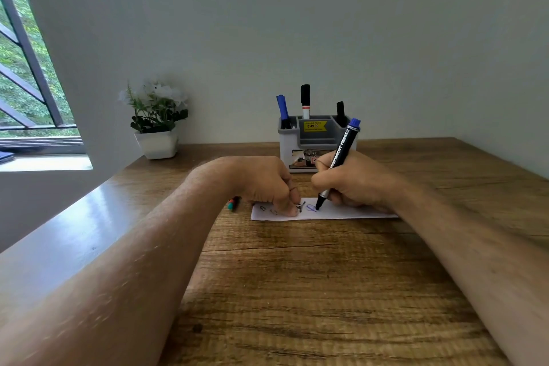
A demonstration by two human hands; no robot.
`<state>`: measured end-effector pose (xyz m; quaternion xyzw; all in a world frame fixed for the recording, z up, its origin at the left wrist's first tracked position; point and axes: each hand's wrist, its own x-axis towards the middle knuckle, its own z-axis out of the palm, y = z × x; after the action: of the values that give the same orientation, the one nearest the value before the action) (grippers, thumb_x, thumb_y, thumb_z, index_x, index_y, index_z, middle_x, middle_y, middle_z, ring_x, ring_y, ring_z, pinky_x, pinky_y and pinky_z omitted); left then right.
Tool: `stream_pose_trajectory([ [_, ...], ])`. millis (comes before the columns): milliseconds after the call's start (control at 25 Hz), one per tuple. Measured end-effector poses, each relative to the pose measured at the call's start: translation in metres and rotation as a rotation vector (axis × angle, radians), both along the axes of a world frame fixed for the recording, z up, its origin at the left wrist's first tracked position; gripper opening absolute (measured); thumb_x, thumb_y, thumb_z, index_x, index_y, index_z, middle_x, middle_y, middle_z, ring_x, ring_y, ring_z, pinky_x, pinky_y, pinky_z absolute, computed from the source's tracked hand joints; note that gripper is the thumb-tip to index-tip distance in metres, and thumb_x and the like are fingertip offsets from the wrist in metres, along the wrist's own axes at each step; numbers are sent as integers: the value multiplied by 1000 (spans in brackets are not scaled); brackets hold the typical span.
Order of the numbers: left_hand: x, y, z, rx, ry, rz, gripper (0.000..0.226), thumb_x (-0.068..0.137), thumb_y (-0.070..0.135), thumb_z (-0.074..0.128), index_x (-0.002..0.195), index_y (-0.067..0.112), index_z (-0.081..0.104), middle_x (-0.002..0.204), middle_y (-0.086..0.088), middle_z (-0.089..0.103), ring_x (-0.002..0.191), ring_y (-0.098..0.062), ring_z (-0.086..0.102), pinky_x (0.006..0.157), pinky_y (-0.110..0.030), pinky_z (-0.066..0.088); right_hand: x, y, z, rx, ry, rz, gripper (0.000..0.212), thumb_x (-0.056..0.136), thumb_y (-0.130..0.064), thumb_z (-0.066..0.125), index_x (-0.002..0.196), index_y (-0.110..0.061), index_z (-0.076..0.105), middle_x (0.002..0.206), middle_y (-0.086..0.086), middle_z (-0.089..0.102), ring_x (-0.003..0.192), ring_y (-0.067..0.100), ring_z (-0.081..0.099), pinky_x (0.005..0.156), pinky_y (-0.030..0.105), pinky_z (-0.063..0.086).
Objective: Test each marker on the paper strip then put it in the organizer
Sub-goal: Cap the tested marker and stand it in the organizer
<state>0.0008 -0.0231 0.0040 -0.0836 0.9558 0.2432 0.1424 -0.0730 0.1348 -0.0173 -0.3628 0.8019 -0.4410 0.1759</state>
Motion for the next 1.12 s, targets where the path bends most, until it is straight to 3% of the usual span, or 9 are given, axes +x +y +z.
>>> stream_pose_trajectory([
  [200, 0, 2, 1, -2, 0, -6, 10, 88, 16, 69, 94, 23, 66, 93, 8, 61, 86, -8, 55, 76, -24, 46, -3, -1, 0, 19, 51, -41, 31, 81, -6, 65, 58, -16, 48, 48, 0, 45, 41, 10, 43, 40, 21, 36],
  [400, 2, 3, 3, -11, -14, -15, 9, 88, 16, 68, 92, 24, 65, 91, 9, 61, 86, -9, 56, 81, -25, 48, -10, -2, -5, 2, 181, -138, 27, 80, -17, 69, 59, -17, 52, 56, 3, 53, 55, 16, 51, 62, 35, 45],
  [520, 2, 4, 4, -6, 131, -1, 9, 91, 20, 62, 99, 20, 68, 94, 8, 63, 87, -10, 56, 79, -28, 45, -11, -2, -6, -65, 157, -144, 24, 79, -18, 68, 60, -18, 53, 58, 4, 55, 56, 16, 51, 60, 35, 43],
  [640, 0, 1, 5, 332, 359, 166, 32, 91, 14, 41, 105, 8, 70, 76, -3, 51, 58, -12, 38, 54, -26, 34, -12, -5, -2, -225, 96, -163, 22, 81, -15, 69, 65, -19, 56, 53, -1, 54, 49, 12, 47, 52, 29, 38],
  [720, -1, 1, 6, 571, 480, 258, 42, 90, 4, 31, 103, 8, 71, 69, -6, 43, 55, -14, 32, 50, -25, 28, -11, -6, 2, -364, -1, -135, 22, 85, -8, 69, 70, -17, 55, 51, -5, 53, 43, 5, 47, 46, 22, 37],
  [880, 0, 7, 8, 852, 595, 416, 38, 92, -1, 36, 110, 6, 69, 87, -9, 61, 69, -16, 50, 57, -25, 43, -8, -2, 5, -549, -230, -35, 20, 88, -4, 67, 79, -16, 53, 52, -4, 52, 35, 9, 36, 32, 20, 28],
  [1040, -2, 1, 7, 1166, 638, 547, 34, 95, -3, 38, 109, 0, 69, 104, -15, 72, 85, -19, 68, 67, -26, 56, -9, -1, 3, -632, -257, -38, 6, 90, -17, 64, 85, -16, 62, 67, 4, 61, 37, 11, 39, 35, 17, 26],
  [1120, -3, -2, 7, 1287, 634, 590, 34, 96, -3, 37, 109, -2, 68, 106, -18, 73, 90, -21, 70, 70, -27, 58, -8, 0, 4, -685, -287, -65, 12, 93, -21, 55, 89, -14, 65, 73, 8, 67, 37, 10, 39, 36, 17, 25],
])
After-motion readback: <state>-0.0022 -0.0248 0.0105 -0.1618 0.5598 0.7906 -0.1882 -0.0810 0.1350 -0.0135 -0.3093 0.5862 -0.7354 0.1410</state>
